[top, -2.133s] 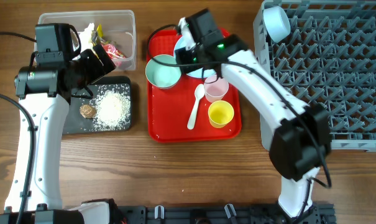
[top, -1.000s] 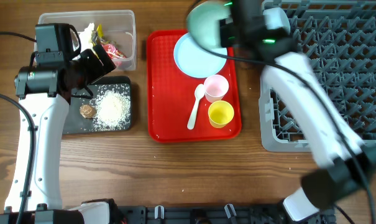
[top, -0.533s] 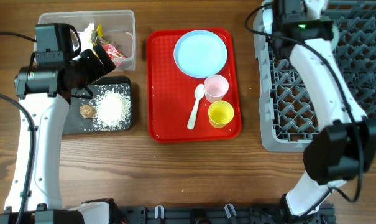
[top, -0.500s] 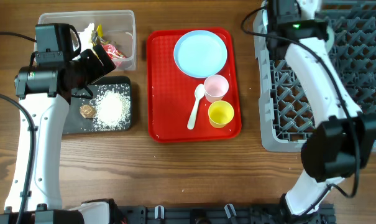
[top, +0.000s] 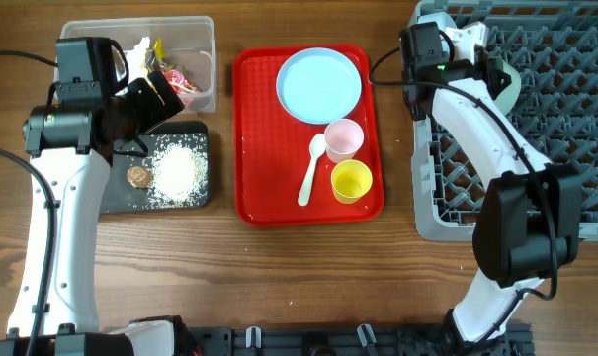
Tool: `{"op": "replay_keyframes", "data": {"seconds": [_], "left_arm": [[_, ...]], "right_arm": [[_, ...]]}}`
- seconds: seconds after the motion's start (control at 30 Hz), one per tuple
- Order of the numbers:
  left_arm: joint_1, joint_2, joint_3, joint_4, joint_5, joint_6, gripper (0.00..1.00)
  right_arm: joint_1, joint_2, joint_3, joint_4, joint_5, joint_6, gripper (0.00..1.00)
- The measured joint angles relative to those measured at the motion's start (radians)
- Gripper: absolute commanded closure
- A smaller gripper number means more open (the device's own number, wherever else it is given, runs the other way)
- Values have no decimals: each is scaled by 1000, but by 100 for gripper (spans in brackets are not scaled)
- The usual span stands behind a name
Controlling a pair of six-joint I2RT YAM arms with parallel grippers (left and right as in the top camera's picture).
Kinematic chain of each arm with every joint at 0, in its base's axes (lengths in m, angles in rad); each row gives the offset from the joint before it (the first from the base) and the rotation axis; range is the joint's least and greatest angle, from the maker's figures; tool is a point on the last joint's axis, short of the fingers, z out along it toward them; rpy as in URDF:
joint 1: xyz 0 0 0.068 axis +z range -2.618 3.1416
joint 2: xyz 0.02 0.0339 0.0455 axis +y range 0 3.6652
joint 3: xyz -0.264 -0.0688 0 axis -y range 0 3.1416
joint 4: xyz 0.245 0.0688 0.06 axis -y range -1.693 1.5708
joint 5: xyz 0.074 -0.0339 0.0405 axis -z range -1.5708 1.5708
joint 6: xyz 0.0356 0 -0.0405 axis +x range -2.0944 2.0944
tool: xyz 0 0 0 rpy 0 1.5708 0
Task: Sort waste into correct bins and load items into the dishwasher rack
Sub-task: 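Place green bowl into dishwasher rack with right gripper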
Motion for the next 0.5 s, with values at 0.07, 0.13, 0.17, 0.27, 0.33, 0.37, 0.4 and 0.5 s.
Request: {"op": "replay_keyframes", "data": {"seconds": [0.07, 0.13, 0.17, 0.27, 0.33, 0.37, 0.4, 0.5], "left_arm": [[0, 0, 0, 0, 0, 0, 0], [0, 0, 0, 0, 0, 0, 0], [0, 0, 0, 0, 0, 0, 0], [0, 0, 0, 0, 0, 0, 0], [0, 0, 0, 0, 0, 0, 0], [0, 0, 0, 0, 0, 0, 0], [0, 0, 0, 0, 0, 0, 0], [0, 0, 0, 0, 0, 0, 0]], "right_arm": [[33, 0, 0, 17, -19, -3, 96], [52, 0, 0, 32, -38, -11, 96], [51, 0, 0, 33, -40, -11, 96], [54, -2, 1, 39, -66, -26, 74], [69, -2, 3, 58, -129, -33, 65], [82, -2, 4, 67, -178, -38, 61], [90, -2, 3, 68, -238, -48, 60], [95, 20, -8, 99, -356, -87, 37]]}}
